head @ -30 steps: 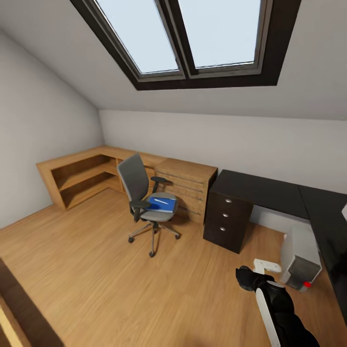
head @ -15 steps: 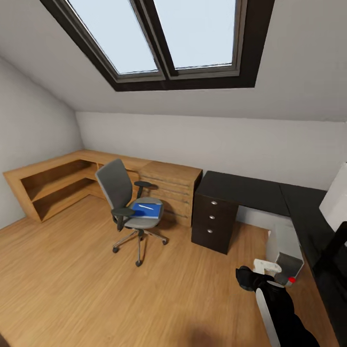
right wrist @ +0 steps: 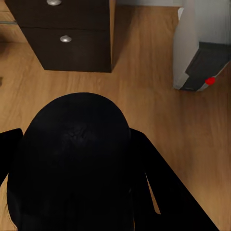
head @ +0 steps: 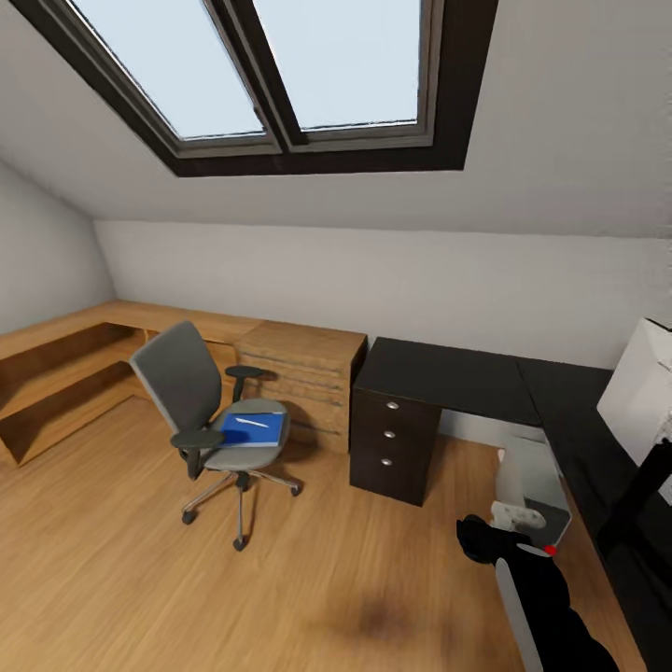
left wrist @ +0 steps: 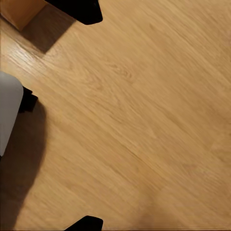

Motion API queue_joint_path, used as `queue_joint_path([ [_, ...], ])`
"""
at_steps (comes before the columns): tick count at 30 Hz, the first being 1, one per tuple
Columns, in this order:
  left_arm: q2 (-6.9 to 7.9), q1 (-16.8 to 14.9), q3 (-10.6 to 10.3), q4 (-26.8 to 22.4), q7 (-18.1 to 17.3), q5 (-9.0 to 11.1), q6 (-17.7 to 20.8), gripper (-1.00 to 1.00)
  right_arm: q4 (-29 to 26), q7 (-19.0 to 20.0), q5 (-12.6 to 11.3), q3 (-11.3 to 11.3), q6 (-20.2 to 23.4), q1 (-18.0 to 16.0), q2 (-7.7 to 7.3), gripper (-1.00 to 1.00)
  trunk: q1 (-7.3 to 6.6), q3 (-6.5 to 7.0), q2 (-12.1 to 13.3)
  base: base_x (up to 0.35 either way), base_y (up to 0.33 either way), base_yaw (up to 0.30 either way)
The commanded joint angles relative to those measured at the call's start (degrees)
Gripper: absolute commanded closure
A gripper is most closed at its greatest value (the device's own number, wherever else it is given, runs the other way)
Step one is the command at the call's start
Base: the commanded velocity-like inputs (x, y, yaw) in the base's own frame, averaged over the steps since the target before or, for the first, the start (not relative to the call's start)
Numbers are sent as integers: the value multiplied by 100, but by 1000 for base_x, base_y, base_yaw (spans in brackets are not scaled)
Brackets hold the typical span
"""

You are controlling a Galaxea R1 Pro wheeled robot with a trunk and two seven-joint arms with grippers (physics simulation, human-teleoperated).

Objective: In the bedroom, organize the workspace by keeping the computer under the desk, ensuring the monitor is on the desk, placing the keyboard on the desk next to the monitor, placing the mouse on the desk next to the keyboard, moving the folder from the swivel chair onto the desk next to the mouse, stacking the notebook on top of the folder with the pen on top of the notebook, and positioning the swivel chair next to the desk.

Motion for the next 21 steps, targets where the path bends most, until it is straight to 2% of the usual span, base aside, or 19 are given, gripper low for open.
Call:
queue_joint_path([
  [1, 0, -2, -9, -1, 16, 34, -20, -100, -5, -50, -54, -2, 13, -8, 4, 100, 5, -6, -7, 329, 0, -217],
  [7, 0, -2, -11, -1, 16, 34, -20, -100, 2, -50, -54, -2, -3, -7, 4, 100, 5, 1, -7, 329, 0, -189],
  [21, -3, -3, -8, -1, 16, 34, -37, -100, -5, -51, -56, -19, -10, -6, -5, 100, 5, 2, -7, 329, 0, -6],
])
